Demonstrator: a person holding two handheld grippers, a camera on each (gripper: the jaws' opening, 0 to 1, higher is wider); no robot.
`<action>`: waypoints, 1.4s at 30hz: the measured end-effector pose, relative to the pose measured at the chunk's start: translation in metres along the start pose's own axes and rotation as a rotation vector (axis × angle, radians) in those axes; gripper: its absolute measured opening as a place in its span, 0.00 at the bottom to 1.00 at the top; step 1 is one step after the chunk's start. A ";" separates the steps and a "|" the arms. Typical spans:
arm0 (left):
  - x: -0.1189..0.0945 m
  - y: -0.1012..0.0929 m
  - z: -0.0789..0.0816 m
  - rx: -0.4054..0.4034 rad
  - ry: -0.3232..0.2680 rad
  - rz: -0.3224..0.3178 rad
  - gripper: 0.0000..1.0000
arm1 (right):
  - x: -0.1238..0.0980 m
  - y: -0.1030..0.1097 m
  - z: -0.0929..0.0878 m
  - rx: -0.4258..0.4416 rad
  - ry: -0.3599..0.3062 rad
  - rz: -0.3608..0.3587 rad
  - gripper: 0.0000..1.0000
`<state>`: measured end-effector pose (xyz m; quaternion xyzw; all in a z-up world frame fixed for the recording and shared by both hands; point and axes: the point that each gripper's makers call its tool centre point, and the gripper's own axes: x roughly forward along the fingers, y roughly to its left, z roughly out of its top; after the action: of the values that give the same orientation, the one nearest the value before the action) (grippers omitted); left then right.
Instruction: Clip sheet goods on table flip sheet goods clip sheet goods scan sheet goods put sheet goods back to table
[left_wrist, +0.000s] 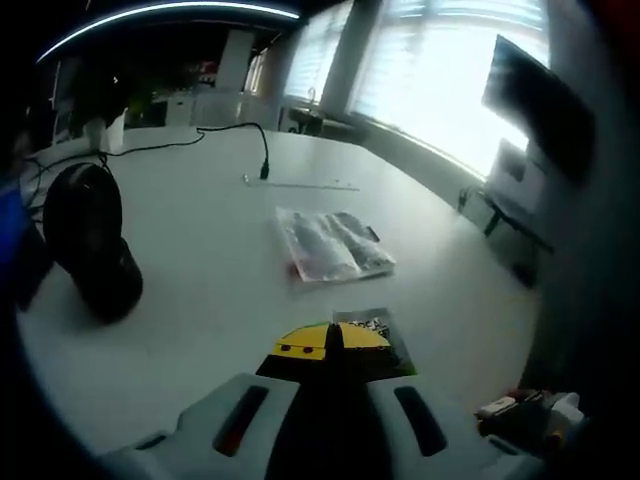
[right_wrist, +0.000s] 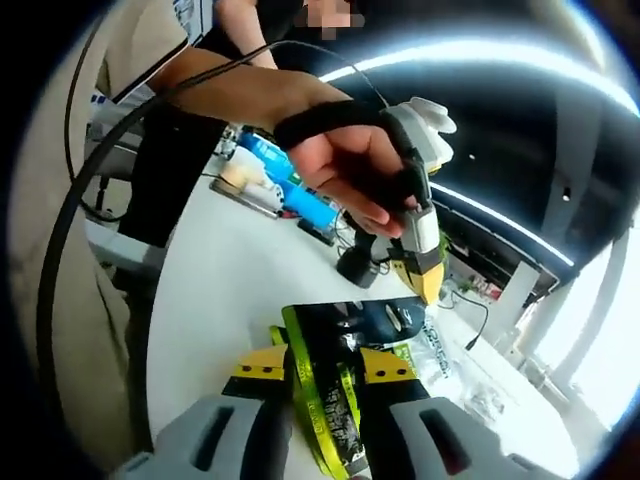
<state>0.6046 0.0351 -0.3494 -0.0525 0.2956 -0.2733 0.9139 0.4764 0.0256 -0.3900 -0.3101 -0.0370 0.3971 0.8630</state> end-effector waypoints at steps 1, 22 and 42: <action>0.000 0.000 0.000 0.000 0.000 0.000 0.00 | 0.000 0.000 0.000 0.000 0.000 0.000 0.22; 0.002 -0.004 0.002 0.015 0.005 -0.013 0.00 | -0.010 -0.009 0.001 0.146 -0.023 0.003 0.00; 0.001 0.014 0.004 0.131 -0.087 -0.005 0.10 | -0.013 -0.007 0.008 0.171 -0.048 0.011 0.00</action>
<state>0.6143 0.0460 -0.3509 -0.0051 0.2369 -0.2920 0.9266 0.4698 0.0166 -0.3774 -0.2257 -0.0220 0.4111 0.8829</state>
